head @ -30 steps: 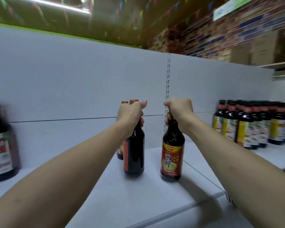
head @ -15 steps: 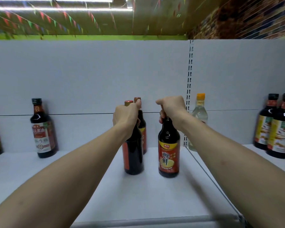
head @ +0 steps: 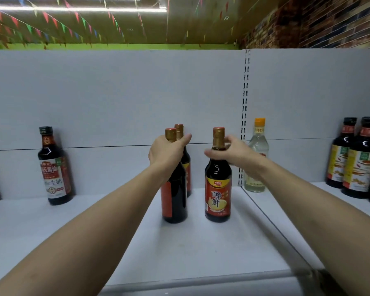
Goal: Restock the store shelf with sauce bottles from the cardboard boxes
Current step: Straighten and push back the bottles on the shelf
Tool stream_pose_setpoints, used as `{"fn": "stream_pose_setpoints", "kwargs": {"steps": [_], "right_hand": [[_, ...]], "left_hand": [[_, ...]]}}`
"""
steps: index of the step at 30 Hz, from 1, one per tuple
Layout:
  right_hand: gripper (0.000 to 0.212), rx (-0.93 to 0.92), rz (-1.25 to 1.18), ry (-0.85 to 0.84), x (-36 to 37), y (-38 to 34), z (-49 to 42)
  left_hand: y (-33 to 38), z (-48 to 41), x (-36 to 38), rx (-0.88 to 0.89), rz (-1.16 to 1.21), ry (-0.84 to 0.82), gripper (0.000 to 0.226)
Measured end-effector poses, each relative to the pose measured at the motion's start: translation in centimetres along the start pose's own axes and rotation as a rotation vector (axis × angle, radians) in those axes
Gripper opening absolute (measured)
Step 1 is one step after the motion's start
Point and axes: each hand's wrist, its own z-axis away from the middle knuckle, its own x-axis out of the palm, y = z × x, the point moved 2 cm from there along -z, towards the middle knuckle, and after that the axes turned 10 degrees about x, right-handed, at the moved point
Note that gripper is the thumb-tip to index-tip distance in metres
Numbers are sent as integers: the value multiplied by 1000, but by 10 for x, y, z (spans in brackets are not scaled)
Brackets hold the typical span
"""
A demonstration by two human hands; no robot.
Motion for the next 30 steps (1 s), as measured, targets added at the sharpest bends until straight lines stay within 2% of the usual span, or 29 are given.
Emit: {"fn": "stream_pose_setpoints", "kwargs": {"steps": [3, 5, 7, 12, 15, 22, 27, 30], "right_hand": [[106, 201, 148, -319, -9, 35, 9], [90, 262, 250, -388, -3, 49, 15], [77, 235, 237, -368, 4, 55, 14], [79, 198, 36, -263, 8, 64, 4], [78, 201, -58, -158, 16, 75, -6], [75, 172, -66, 25, 45, 81, -37], [68, 113, 10, 154, 58, 79, -51], [68, 128, -24, 194, 63, 82, -59]], "left_hand": [[-5, 3, 1, 29, -55, 25, 37], [-4, 5, 5, 28, -73, 28, 42], [-1, 7, 7, 25, -66, 11, 44], [1, 12, 10, -26, 140, -76, 24], [-6, 12, 6, -21, 239, -65, 17], [-28, 2, -2, 89, 202, -162, 24], [-31, -3, -2, 138, 145, -151, 31], [-34, -5, -1, 153, 132, -146, 38]]}}
